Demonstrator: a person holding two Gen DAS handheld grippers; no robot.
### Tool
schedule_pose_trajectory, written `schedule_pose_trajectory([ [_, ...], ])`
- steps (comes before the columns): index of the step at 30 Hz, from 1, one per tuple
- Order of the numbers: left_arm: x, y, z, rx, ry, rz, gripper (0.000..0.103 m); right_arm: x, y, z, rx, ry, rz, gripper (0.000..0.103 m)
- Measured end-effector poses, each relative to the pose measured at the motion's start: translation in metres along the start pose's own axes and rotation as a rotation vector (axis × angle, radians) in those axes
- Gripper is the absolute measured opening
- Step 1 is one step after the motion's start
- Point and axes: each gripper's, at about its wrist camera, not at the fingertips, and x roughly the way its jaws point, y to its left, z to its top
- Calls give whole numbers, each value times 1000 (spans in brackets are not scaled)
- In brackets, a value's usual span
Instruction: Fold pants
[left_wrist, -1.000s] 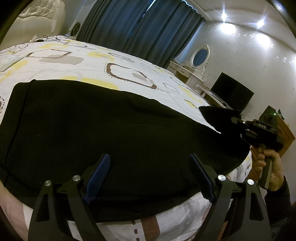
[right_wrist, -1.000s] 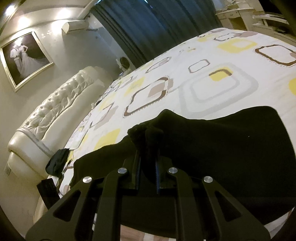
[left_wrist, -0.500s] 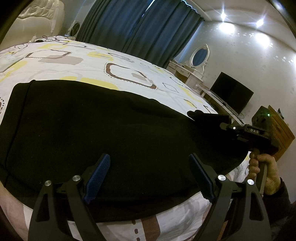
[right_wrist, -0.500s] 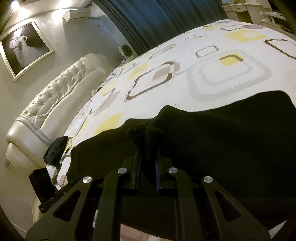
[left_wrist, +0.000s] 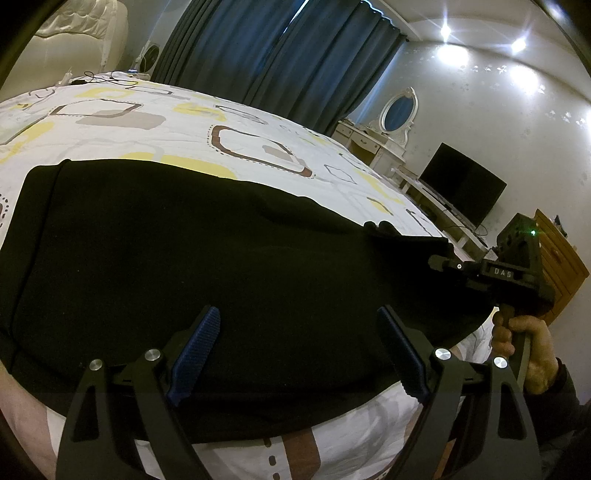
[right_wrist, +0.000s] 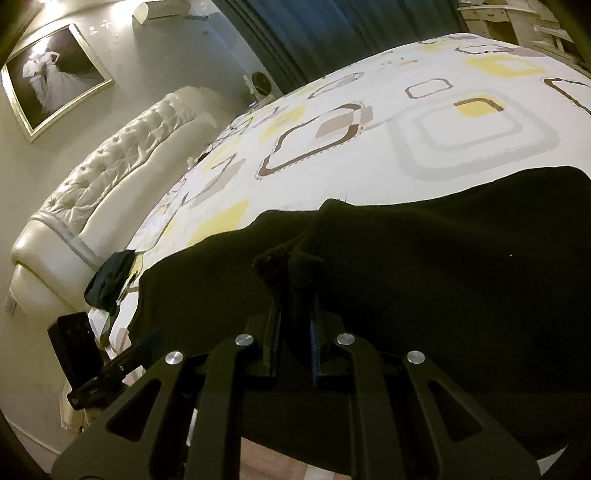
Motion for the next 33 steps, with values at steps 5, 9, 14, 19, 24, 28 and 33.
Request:
schedule_pose_trajectory([
  [5,0,0,0,1,0,0,85,5,6,-4,-18,20,2,12],
  [9,0,0,0,1,1,-1,85,10,10,-7,-30,36,6,12],
  [14,0,0,0,1,1,-1,85,16,17,-10,-49,56,2,12],
  [19,0,0,0,1,1,-2,85,20,20,-14,-72,73,-11,12],
  [24,0,0,0,2,1,-1,85,20,19,-16,-94,83,-24,13],
  [28,0,1,0,2,1,-2,85,20,25,-20,-149,88,-60,12],
  [33,1,1,0,3,1,-3,85,19,34,-25,-222,98,-104,12],
])
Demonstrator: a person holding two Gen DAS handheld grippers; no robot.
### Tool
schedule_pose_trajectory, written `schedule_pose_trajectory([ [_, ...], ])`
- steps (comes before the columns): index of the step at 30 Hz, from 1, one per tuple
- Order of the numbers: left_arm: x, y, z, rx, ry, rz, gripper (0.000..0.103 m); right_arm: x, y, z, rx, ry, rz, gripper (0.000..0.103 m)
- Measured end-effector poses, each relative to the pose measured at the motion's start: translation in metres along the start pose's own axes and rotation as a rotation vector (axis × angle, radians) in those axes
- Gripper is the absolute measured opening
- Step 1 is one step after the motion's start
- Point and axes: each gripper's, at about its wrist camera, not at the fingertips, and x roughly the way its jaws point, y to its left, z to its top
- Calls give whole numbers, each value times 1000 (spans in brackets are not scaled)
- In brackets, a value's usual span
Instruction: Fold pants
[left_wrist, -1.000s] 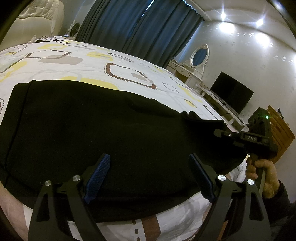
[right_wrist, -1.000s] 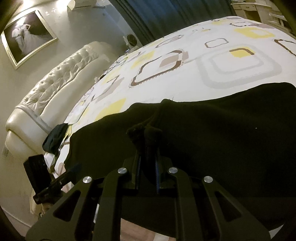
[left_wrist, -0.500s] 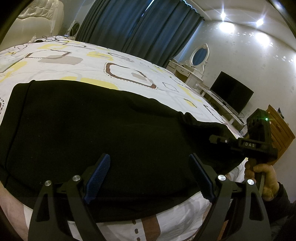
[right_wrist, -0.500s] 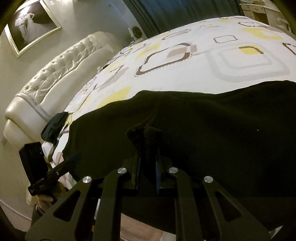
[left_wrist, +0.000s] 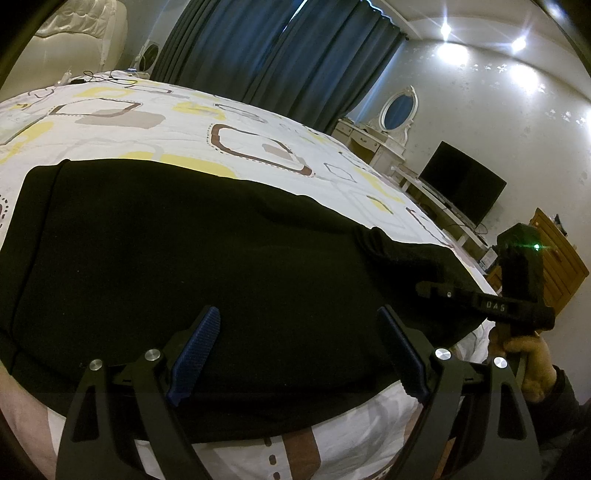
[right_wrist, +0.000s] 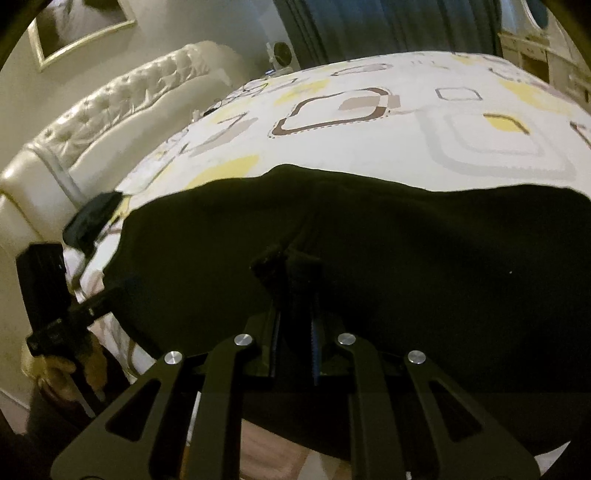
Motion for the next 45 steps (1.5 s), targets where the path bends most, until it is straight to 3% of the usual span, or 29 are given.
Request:
schedule_pose_trajectory([
  [10,0,0,0,0,0,0,85,0,9,-9,-72,19,-43,13],
  [32,0,0,1,1,2,-3,85,-2,23,-18,-106,40,-25,40],
  [45,-6,-3,-4,-8,18,-1,85,-6,38,-26,-126,50,-11,48],
])
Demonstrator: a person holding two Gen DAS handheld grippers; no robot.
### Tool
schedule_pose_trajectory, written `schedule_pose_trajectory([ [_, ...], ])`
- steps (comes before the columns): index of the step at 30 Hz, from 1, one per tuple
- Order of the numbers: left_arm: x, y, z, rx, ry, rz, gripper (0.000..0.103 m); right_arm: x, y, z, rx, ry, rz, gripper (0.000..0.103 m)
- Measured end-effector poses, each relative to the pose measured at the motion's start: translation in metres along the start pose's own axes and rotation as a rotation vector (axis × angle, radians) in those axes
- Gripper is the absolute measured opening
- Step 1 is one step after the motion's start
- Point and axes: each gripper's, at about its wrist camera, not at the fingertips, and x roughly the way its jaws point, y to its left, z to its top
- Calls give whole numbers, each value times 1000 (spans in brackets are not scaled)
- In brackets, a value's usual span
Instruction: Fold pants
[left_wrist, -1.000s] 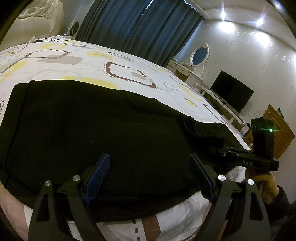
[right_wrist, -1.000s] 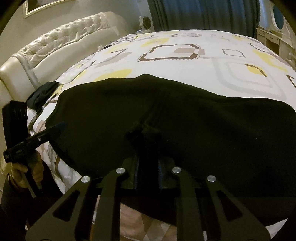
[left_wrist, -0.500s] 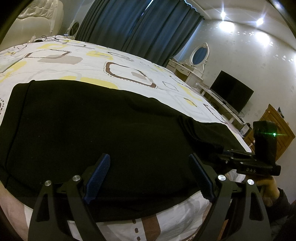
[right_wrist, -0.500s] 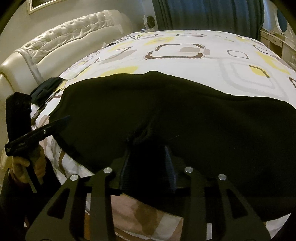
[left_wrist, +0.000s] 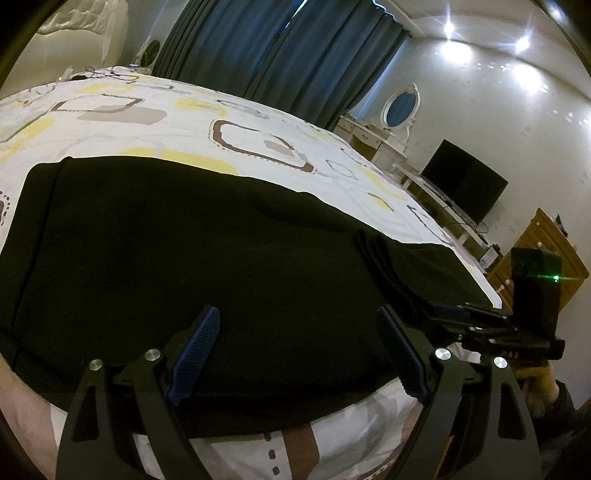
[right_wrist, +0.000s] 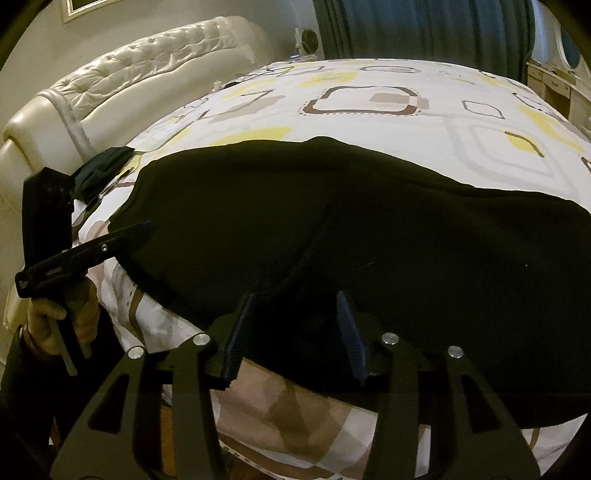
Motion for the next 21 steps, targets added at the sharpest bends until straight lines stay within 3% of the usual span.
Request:
schedule_pose_trajectory([
  [5,3,-1,5,-4,22,18,85,-3,5,-1,-13,0,2,53],
  [10,-4,-5,8,-6,64,69,85,-12,-6,1,63,-24,54,53],
  [15,-27,8,15,-10,96,218,85,-19,-15,2,102,-41,62,53],
  [21,-74,51,26,-65,41,346,85,-17,-18,1,135,-34,92,53],
])
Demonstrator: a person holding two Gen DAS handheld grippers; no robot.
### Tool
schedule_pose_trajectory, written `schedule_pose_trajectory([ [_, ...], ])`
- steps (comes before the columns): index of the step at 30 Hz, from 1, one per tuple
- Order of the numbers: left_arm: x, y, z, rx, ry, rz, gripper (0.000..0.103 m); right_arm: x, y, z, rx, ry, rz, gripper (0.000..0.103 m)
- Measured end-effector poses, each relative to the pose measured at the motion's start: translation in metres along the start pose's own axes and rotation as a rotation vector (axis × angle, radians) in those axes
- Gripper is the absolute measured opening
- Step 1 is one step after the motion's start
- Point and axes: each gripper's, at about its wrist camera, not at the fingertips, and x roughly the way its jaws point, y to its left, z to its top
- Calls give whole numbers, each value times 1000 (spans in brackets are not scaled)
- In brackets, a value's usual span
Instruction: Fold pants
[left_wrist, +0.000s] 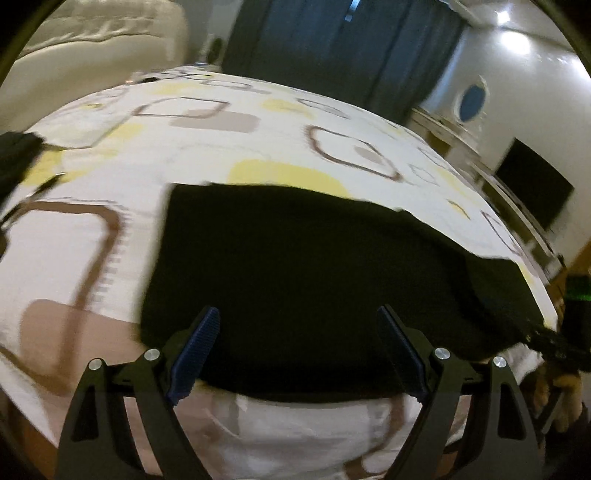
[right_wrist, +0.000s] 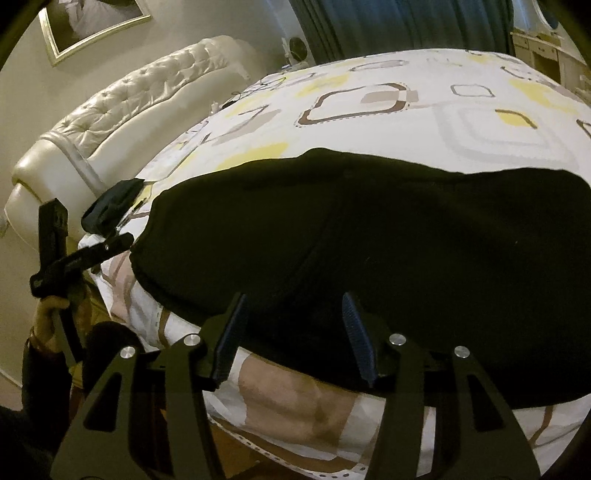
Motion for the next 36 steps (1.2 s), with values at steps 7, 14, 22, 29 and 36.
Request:
schedule_pose_trajectory([
  [7,5,82,25,-142,20,-127,85,3,11,-1,-11,12,26,54],
  [14,51,118,36,-247,153,-368,85,4,16,1,-9,20,41,55],
  [22,64,120,43,-219,162,-418,85,12,14,-1,15,35,73,62],
  [29,69,117,46,-146,204,-393,54,13,14,-1,21,36,82,62],
  [36,76,126,45,-202,230,-459,17,14,13,-1,25,36,86,62],
])
